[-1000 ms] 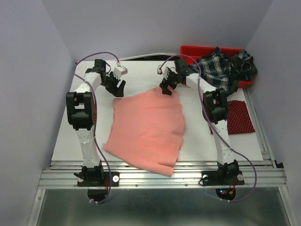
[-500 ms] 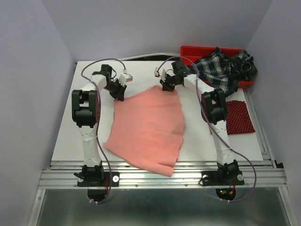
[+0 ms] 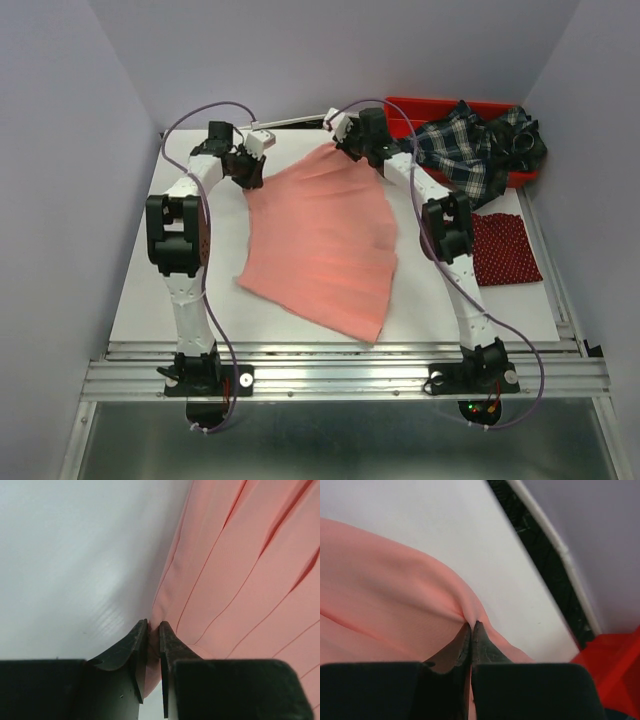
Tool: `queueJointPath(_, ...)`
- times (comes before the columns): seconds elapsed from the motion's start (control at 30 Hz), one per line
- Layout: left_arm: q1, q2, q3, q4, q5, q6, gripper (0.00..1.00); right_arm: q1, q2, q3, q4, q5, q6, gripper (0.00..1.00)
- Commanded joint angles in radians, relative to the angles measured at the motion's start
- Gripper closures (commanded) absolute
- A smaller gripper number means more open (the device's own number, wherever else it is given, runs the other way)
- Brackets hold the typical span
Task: Fold and stack the skirts
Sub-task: Fold the skirt
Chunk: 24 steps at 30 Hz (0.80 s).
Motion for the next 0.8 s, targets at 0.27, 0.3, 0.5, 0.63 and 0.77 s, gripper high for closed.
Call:
queueJointPath(0.27,0.044,-0.332,-0.107,0.054,-0.029,0.092,1.00,-0.007,-0.420,-0.159,0.070,0.055,0.015,0.99)
queueJointPath(0.3,0.044,-0.367,-0.127,0.039,-0.022,0.156,1.00,-0.007,-0.457,-0.208,0.048,0.052,-0.002,0.99)
queueJointPath(0.5,0.042,-0.494,-0.305,-0.033,0.015,0.397,1.00,0.027,-0.717,-0.544,-0.094,0.013,-0.054,0.99)
queueJointPath(0.63,0.044,-0.607,-0.464,-0.058,0.021,0.585,1.00,0.097,-0.839,-0.696,-0.216,-0.001,-0.043,0.99)
queueJointPath(0.77,0.044,-0.684,-0.599,-0.093,0.014,0.684,1.00,0.180,-0.965,-0.928,-0.224,0.017,0.021,0.99)
